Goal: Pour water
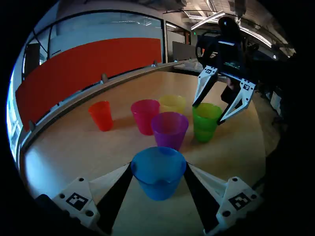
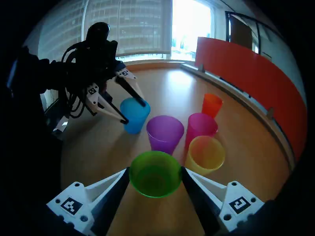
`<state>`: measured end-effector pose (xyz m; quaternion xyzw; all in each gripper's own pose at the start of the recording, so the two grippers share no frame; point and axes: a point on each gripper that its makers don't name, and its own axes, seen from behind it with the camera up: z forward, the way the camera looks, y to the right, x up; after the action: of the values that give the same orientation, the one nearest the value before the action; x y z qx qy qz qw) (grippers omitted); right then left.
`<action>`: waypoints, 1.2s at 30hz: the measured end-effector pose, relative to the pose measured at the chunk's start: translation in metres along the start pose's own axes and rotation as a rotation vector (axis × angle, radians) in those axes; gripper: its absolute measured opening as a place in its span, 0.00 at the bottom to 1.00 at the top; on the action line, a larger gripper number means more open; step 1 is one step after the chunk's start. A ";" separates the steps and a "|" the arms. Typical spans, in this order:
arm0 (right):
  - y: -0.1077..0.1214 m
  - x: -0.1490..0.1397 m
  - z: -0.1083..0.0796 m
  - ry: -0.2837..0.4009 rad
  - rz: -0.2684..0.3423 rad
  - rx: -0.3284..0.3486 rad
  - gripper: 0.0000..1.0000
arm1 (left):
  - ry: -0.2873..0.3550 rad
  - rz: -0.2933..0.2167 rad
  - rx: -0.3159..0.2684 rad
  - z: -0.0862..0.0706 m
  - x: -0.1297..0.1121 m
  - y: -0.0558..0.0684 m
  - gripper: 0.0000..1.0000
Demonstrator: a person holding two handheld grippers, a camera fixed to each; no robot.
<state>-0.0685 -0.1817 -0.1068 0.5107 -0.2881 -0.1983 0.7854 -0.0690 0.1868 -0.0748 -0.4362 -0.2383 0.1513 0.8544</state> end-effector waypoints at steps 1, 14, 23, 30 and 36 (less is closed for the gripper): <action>0.000 0.000 0.000 -0.001 0.000 0.000 0.95 | 0.001 -0.001 0.001 0.000 0.000 0.000 0.88; 0.000 -0.006 -0.002 -0.005 0.004 -0.006 0.95 | -0.002 0.009 0.010 -0.005 -0.006 0.000 0.88; 0.000 -0.009 -0.004 -0.007 0.008 -0.018 0.96 | -0.016 0.015 0.027 -0.011 -0.013 -0.003 0.88; 0.000 -0.009 -0.005 -0.011 0.002 -0.031 0.96 | -0.014 0.009 0.035 -0.013 -0.014 -0.004 0.88; -0.002 -0.009 -0.004 -0.012 0.005 -0.030 0.97 | -0.016 0.007 0.039 -0.013 -0.016 -0.005 0.89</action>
<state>-0.0725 -0.1740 -0.1124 0.4969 -0.2912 -0.2036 0.7918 -0.0753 0.1681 -0.0820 -0.4190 -0.2406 0.1624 0.8604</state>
